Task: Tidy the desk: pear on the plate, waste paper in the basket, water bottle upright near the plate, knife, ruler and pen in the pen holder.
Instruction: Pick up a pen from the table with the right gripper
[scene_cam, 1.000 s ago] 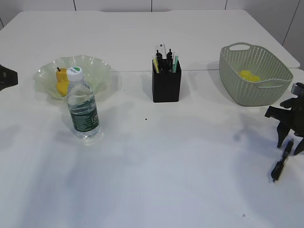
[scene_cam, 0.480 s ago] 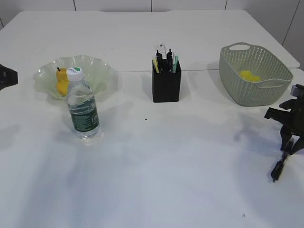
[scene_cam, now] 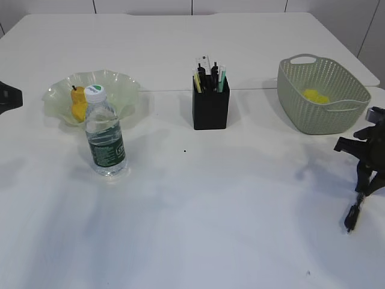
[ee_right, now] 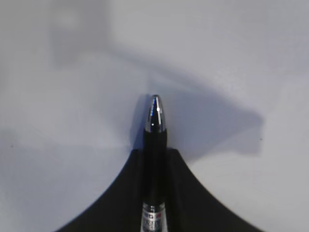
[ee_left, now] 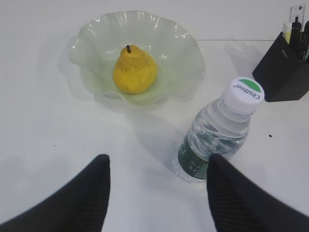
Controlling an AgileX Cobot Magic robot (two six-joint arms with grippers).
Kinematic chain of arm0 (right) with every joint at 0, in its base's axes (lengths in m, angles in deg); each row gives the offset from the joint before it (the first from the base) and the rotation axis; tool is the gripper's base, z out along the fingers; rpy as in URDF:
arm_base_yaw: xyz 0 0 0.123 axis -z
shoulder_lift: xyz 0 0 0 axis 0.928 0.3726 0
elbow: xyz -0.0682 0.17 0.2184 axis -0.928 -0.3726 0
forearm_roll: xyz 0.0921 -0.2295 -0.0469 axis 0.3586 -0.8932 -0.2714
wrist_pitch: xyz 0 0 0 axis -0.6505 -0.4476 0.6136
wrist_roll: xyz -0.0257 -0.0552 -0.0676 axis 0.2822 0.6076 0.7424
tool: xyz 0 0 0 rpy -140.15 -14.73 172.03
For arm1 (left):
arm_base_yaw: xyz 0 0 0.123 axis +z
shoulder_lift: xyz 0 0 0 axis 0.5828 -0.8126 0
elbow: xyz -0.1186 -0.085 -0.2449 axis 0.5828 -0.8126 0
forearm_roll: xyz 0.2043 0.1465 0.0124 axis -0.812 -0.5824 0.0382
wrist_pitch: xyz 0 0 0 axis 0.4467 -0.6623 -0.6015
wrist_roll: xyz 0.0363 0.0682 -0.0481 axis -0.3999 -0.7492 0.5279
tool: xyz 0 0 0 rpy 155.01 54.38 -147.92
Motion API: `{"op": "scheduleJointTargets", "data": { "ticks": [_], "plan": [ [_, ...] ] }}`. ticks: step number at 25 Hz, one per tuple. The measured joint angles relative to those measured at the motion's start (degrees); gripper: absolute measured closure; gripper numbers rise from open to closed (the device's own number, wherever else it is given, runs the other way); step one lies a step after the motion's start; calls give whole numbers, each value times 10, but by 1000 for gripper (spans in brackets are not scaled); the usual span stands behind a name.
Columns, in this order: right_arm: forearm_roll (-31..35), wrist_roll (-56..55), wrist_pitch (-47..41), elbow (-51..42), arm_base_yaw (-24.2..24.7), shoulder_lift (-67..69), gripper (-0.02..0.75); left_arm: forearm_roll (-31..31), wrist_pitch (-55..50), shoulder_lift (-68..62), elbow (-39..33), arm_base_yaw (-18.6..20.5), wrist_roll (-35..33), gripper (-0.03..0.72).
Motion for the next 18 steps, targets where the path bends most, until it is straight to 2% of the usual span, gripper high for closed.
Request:
{"op": "scheduleJointTargets", "data": {
  "ticks": [7, 18],
  "plan": [
    [66, 56, -23, 0, 0, -15, 675, 0, 4, 0, 0, 0, 0, 241],
    [70, 85, -39, -17, 0, -92, 675, 0, 7, 0, 0, 0, 0, 241]
  ]
}}
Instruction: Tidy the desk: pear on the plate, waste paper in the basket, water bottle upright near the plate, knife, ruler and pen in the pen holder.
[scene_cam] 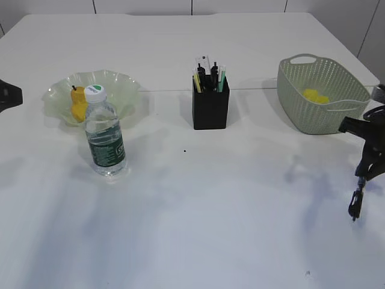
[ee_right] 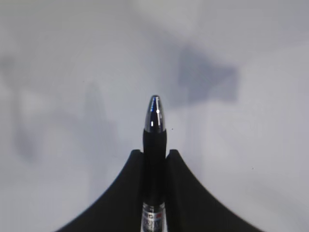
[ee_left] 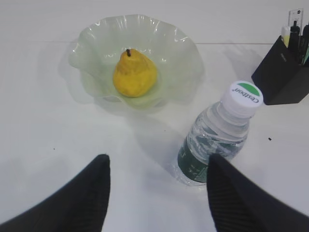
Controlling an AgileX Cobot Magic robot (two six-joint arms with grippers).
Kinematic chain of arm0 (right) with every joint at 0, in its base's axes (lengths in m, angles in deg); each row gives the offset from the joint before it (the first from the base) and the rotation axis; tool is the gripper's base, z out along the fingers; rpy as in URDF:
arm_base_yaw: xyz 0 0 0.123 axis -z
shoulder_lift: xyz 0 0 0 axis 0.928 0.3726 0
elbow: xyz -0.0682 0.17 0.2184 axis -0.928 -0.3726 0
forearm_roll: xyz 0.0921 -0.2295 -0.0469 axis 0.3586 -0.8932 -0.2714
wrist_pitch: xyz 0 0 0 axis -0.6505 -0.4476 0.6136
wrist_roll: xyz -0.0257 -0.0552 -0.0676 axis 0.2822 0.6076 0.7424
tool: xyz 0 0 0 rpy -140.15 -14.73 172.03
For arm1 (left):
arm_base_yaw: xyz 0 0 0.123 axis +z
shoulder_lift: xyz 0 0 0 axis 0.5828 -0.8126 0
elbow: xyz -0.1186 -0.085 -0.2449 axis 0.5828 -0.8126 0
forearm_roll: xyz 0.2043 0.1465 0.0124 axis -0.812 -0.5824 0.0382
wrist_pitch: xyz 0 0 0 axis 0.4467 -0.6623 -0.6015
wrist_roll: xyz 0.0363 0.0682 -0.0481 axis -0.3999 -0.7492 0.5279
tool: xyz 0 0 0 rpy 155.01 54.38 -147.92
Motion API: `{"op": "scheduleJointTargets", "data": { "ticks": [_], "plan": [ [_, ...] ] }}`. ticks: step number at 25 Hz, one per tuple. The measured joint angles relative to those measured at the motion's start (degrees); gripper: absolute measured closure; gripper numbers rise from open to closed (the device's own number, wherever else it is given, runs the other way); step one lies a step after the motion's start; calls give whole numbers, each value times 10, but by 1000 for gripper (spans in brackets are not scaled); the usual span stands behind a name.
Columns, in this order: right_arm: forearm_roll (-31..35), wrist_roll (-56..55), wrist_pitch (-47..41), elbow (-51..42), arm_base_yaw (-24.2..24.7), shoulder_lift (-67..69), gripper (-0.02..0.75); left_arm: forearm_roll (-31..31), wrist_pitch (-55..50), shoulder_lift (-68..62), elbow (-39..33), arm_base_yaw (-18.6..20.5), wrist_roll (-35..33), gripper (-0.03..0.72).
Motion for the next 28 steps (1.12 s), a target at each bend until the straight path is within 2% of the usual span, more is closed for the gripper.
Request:
{"op": "scheduleJointTargets", "data": {
  "ticks": [7, 22, 28],
  "plan": [
    [18, 15, 5, -24, -36, -59, 675, 0, 0, 0, 0, 0, 0, 241],
    [99, 22, 62, -25, -224, -87, 675, 0, -34, 35, 0, 0, 0, 241],
    [156, 69, 85, -26, -243, -106, 675, 0, -56, 43, 0, 0, 0, 241]
  ]
}}
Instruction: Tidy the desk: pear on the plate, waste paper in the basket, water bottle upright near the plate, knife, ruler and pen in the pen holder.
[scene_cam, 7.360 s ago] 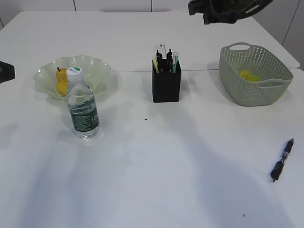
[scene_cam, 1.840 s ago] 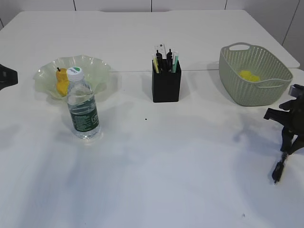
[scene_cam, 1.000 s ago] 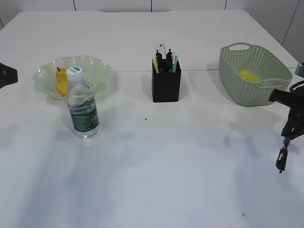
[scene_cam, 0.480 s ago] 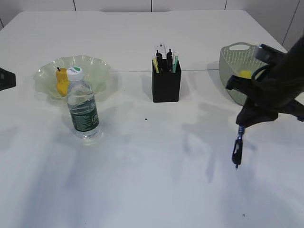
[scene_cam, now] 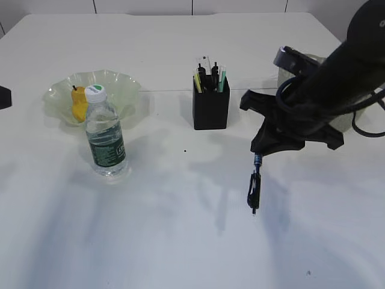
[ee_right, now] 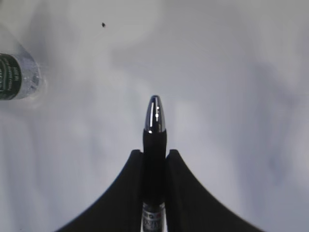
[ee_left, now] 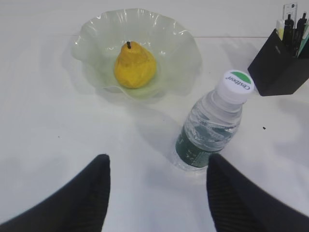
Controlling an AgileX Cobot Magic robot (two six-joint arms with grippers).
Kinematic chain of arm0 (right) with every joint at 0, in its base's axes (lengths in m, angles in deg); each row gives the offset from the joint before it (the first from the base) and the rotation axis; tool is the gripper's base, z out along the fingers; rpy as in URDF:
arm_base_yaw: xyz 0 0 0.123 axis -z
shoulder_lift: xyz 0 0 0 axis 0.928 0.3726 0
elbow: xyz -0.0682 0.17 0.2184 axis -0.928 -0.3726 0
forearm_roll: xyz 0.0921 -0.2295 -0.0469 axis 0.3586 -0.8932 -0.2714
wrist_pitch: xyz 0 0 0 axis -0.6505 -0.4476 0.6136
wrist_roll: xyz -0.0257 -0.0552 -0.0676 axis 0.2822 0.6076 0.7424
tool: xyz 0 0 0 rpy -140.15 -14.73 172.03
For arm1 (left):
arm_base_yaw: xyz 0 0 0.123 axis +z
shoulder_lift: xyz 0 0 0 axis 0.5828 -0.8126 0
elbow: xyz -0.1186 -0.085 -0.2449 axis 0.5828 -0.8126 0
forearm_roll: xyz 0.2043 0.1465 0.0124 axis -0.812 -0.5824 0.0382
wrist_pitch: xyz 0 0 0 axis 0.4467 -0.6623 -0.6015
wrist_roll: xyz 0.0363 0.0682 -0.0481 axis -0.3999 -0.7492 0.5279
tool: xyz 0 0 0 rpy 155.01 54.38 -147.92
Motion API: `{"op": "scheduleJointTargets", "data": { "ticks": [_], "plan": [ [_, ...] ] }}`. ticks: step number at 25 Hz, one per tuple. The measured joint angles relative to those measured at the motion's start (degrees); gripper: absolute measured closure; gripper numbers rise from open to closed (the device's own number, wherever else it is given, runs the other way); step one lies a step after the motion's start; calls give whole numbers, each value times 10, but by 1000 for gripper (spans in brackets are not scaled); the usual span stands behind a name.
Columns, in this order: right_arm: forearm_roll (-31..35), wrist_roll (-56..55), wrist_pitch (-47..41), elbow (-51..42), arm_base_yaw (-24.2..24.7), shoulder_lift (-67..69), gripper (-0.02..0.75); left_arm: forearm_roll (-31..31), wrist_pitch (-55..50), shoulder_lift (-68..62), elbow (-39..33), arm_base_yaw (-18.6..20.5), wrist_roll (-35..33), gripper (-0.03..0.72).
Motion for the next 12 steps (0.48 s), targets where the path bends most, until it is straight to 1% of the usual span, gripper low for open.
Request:
{"op": "scheduleJointTargets", "data": {
  "ticks": [3, 6, 8, 10, 12],
  "plan": [
    [10, 13, 8, 0, 0, -25, 675, 1, -2, 1, 0, -4, 0, 241],
    [34, 27, 12, 0, 0, -49, 675, 1, 0, 1, 0, -30, 0, 241],
    [66, 50, 17, 0, 0, -60, 675, 0, 5, 1, 0, -54, 0, 241],
    [112, 77, 28, 0, 0, -65, 675, -2, 9, 1, 0, -72, 0, 241],
    [153, 100, 36, 0, 0, -68, 675, -2, 11, 1, 0, -80, 0, 241]
  ]
}}
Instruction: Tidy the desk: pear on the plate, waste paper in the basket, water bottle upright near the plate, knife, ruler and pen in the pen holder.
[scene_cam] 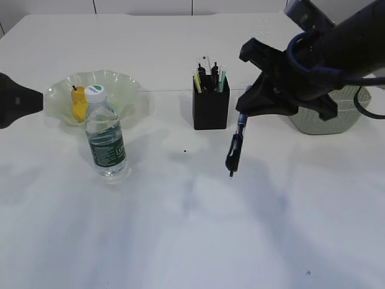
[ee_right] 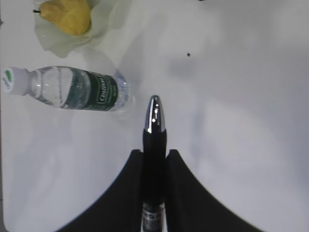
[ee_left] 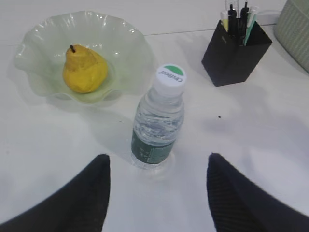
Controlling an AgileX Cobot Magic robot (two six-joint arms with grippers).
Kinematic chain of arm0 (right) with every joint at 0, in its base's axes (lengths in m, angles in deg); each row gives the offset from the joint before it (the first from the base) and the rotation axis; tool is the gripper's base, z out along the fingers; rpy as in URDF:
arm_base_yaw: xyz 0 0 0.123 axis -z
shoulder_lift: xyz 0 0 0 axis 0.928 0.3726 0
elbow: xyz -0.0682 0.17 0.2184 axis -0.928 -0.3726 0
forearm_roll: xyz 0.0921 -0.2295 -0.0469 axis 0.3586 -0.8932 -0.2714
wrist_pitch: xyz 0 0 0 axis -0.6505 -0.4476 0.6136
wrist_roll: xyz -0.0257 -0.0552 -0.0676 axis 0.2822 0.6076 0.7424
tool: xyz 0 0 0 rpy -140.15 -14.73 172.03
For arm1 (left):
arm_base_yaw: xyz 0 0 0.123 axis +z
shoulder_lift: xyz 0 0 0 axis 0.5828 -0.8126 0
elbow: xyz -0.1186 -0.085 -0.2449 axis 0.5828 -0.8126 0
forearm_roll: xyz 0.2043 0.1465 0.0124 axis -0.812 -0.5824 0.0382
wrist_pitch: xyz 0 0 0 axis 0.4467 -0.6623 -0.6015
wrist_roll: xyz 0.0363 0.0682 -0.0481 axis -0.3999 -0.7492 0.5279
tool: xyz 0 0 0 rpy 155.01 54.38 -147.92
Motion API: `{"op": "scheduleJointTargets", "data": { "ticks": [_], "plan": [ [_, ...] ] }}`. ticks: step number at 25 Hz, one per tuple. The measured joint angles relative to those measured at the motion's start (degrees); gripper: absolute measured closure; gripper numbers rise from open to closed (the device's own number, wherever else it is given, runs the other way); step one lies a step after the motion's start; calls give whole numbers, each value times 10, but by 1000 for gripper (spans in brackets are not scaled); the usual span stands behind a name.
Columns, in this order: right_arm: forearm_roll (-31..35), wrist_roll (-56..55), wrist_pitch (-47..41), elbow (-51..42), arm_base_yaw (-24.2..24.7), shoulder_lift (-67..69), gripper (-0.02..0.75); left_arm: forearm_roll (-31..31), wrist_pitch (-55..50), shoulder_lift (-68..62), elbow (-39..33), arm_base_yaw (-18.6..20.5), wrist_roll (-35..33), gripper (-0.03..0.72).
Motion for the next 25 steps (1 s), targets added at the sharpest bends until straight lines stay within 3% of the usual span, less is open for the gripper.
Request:
{"op": "scheduleJointTargets", "data": {
  "ticks": [8, 17, 25],
  "plan": [
    [115, 51, 10, 0, 0, -1, 675, -1, 0, 0, 0, -2, 0, 241],
    [156, 24, 53, 11, -41, -16, 675, -9, 1, -2, 0, -2, 0, 241],
    [187, 21, 76, 20, -46, -16, 675, -26, 20, -2, 0, -2, 0, 241]
  ]
}}
